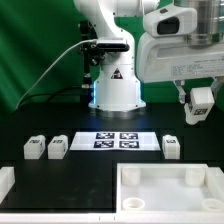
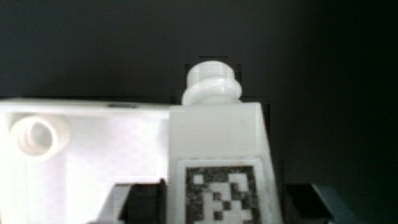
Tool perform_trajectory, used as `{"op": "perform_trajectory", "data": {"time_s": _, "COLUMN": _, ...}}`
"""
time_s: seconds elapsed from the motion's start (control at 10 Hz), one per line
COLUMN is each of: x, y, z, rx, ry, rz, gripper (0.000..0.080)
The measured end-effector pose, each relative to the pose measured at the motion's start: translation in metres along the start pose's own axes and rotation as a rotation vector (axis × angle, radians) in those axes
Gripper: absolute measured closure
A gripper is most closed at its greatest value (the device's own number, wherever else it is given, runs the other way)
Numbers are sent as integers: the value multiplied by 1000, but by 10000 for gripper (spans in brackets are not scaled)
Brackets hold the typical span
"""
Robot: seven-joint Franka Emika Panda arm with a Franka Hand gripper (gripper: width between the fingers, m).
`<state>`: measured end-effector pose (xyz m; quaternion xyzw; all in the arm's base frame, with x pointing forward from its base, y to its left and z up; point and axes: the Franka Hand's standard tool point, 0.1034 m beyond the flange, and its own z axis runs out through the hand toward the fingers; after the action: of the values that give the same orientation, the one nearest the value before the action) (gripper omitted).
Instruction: Assemble one leg
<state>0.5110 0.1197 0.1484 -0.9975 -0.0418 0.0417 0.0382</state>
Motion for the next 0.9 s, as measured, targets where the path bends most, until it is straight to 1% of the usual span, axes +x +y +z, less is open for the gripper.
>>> {"op": "perform_trajectory", "data": {"time_s": 0.1, "x": 31, "y": 13, "z": -15, "rx": 2, "ry": 128, "rz": -40, "gripper": 508}}
{"op": "perform_trajectory", "data": {"time_s": 0.2, "x": 54, "y": 20, "z": -27, "rx": -2, "ry": 231, "rz": -57, "gripper": 508}}
{"op": "perform_trajectory", "data": {"time_s": 0.3, "x": 73, "y": 20, "z": -32, "rx": -2, "ry": 337, "rz": -65, "gripper": 508}}
{"op": "perform_trajectory", "data": {"time_s": 0.4, "x": 84, "y": 20, "z": -37, "rx": -4, "ry": 466, "rz": -67, "gripper": 508}}
{"op": "perform_trajectory", "data": {"time_s": 0.6, "x": 78, "y": 26, "z": -35, "rx": -13, "ry": 688, "rz": -61, "gripper": 508}}
{"op": "perform_trajectory", "data": {"time_s": 0.8, "x": 77, "y": 26, "z": -25, "rx": -12, "ry": 703, "rz": -58, "gripper": 508}}
{"op": "perform_trajectory", "data": {"time_s": 0.9, "x": 80, "y": 22, "z": -6, "rx": -7, "ry": 714, "rz": -52, "gripper": 508}}
